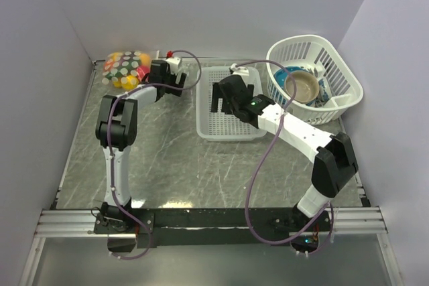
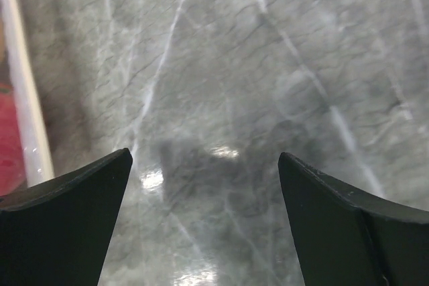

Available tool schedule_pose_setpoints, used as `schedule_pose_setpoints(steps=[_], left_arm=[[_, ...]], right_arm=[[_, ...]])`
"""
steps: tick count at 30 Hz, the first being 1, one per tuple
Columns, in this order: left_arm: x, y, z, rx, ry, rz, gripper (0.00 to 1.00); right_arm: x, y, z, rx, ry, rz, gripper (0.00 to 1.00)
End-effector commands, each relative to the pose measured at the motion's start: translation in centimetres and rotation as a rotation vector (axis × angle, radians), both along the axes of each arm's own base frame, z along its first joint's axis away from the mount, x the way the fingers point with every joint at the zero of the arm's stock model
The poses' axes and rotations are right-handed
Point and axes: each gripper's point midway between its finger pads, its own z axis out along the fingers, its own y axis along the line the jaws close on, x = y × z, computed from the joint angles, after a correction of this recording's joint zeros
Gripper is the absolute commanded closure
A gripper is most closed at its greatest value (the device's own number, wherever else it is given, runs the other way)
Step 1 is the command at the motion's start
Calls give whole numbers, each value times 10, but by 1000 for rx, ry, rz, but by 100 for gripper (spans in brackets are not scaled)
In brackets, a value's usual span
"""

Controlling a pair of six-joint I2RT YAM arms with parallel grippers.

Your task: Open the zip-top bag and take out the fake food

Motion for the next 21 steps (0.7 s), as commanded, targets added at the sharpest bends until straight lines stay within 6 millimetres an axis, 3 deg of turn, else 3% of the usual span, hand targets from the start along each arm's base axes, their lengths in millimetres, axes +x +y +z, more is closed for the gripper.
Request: schedule_pose_setpoints(steps=[1, 8, 11, 12, 13, 14, 16, 18, 21], left_arm=[[21, 12, 28, 45, -132, 13, 1], [28, 36, 21, 169, -172, 69, 1], [21, 42, 34, 235, -208, 147, 1], [18, 45, 52, 271, -257, 165, 1], [5, 50, 45, 316, -251, 194, 1], [5, 53, 57, 330, -307, 227, 1], [2, 57, 59, 380, -302, 259, 1], [-2, 68, 36, 440, -219, 294, 1], [4, 81, 37, 496, -233, 369, 1]], right_arm=[[-2, -8, 32, 49, -80, -32, 0], [-1, -3, 33, 68, -74, -23, 0], [-1, -1, 29, 70, -65, -16, 0], [-1, 0, 27, 72, -61, -15, 0], [-1, 2, 24, 73, -52, -12, 0], [-1, 3, 24, 78, -51, -10, 0], [-1, 3, 24, 81, -52, -11, 0], [-2, 2, 23, 80, -55, -11, 0], [-3, 1, 27, 87, -65, -10, 0]])
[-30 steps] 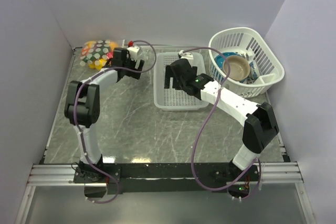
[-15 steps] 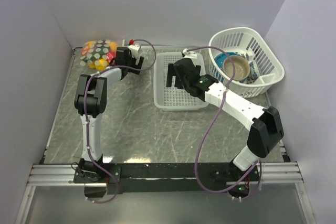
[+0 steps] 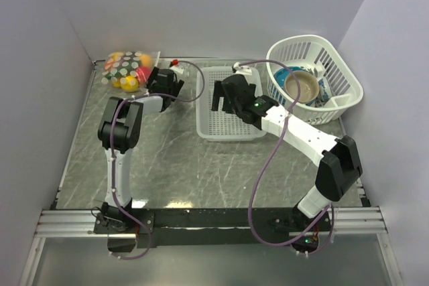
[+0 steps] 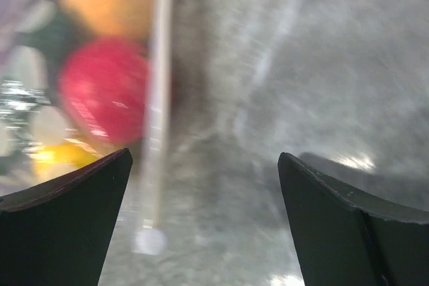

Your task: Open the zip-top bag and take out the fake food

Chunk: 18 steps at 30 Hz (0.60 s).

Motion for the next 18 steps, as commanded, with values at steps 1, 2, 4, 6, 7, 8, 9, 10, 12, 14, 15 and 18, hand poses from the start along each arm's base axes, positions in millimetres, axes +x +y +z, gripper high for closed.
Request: schedule_pose_setpoints(steps=[1, 2, 4, 6, 7, 8, 9, 10, 12, 14, 15, 18], left_arm=[[16, 29, 37, 102, -129, 162, 1], [14, 35, 42, 127, -146, 195, 1], [17, 38, 55, 131, -208, 231, 1], [15, 42, 60, 162, -227, 257, 1], [16, 42, 60, 170, -236, 260, 1], [16, 43, 59, 192, -226, 259, 1], [15, 45, 50, 219, -208, 273, 1], [14, 43, 47, 231, -215, 269, 1], [8, 41, 38, 258, -191, 260, 1], [1, 31, 23, 225, -124, 228, 1], [1, 25, 26, 192, -106, 209, 1], [-6, 2, 17, 44, 7, 141, 1]], right_arm=[[0, 0, 16, 46, -44, -7, 0], [-1, 0, 15, 44, -44, -5, 0], [-1, 0, 16, 47, -47, -5, 0], [-2, -1, 12, 42, -38, -5, 0], [-2, -1, 12, 40, -37, -6, 0], [-2, -1, 12, 40, -39, -6, 0], [-2, -1, 12, 40, -39, -5, 0], [-2, -1, 11, 39, -38, -5, 0], [-1, 0, 12, 39, -40, 0, 0], [0, 0, 14, 32, -38, -2, 0], [-1, 0, 15, 34, -38, 1, 0], [-1, -1, 18, 32, -44, 0, 0]])
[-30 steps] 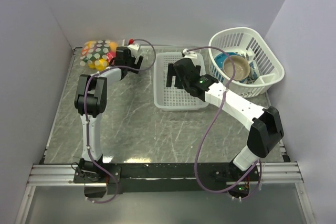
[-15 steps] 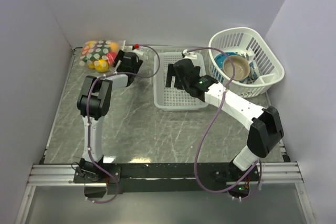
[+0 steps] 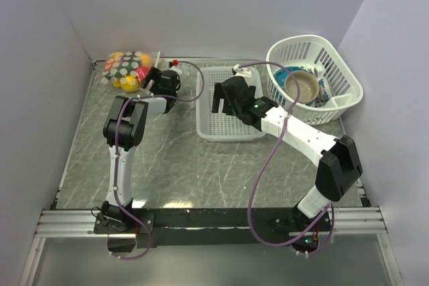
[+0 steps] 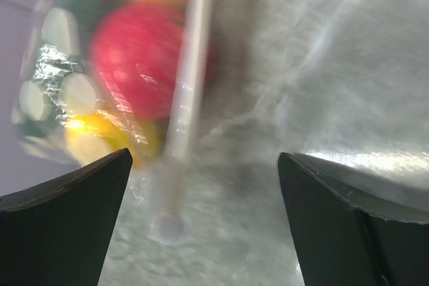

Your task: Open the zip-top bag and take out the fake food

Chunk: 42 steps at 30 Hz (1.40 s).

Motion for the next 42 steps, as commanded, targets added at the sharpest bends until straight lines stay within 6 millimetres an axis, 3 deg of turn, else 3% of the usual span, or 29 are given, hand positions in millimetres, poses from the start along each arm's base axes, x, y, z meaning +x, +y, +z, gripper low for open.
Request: schedule_pose_setpoints(steps=[1, 4, 7, 8, 12, 17, 20, 21, 23, 24, 29, 30, 32, 34, 37, 39, 40, 41, 42], left_arm=[[-7, -35, 8, -205, 88, -89, 1], [-3, -36, 13, -240, 80, -63, 1], [7, -23, 19, -136, 11, 10, 1], [5, -8, 24, -42, -6, 86, 1], [14, 5, 17, 89, -53, 153, 1], [20, 6, 10, 112, -51, 164, 1], [26, 11, 14, 142, -78, 187, 13], [27, 14, 14, 148, -81, 193, 24], [28, 15, 17, 160, -95, 198, 34], [28, 17, 19, 164, -104, 201, 44], [32, 21, 21, 176, -112, 223, 74], [32, 22, 20, 178, -108, 227, 84], [34, 23, 25, 173, -118, 241, 97], [33, 22, 23, 154, -106, 244, 99], [31, 14, 38, 120, -121, 235, 99], [27, 5, 61, 78, -138, 211, 99], [21, 2, 60, 53, -107, 206, 99], [18, -1, 84, 16, -129, 201, 99], [17, -8, 91, -15, -120, 176, 99]], right_arm=[[2, 0, 27, 39, -59, -5, 0], [1, -2, 27, 36, -61, -7, 0], [0, -1, 29, 44, -65, -7, 0], [0, -2, 29, 44, -67, -8, 0], [-2, -2, 31, 56, -76, 0, 0], [-2, -5, 32, 48, -80, -6, 0], [-3, -4, 34, 56, -85, -3, 0], [-3, -5, 34, 57, -84, -3, 0], [-4, -5, 31, 53, -79, -2, 0], [-4, -5, 30, 52, -77, 0, 0], [-6, -5, 24, 47, -63, 2, 0], [-6, -6, 24, 45, -64, 2, 0], [-7, -8, 21, 34, -61, 1, 0], [-10, -11, 15, 20, -53, -1, 0], [-13, -17, -1, -10, -26, -13, 0], [-15, -19, -11, -18, -9, -20, 0], [-20, -22, -22, -33, 13, -18, 0], [-22, -23, -27, -28, 23, -26, 0], [-25, -24, -31, -27, 36, -26, 0]])
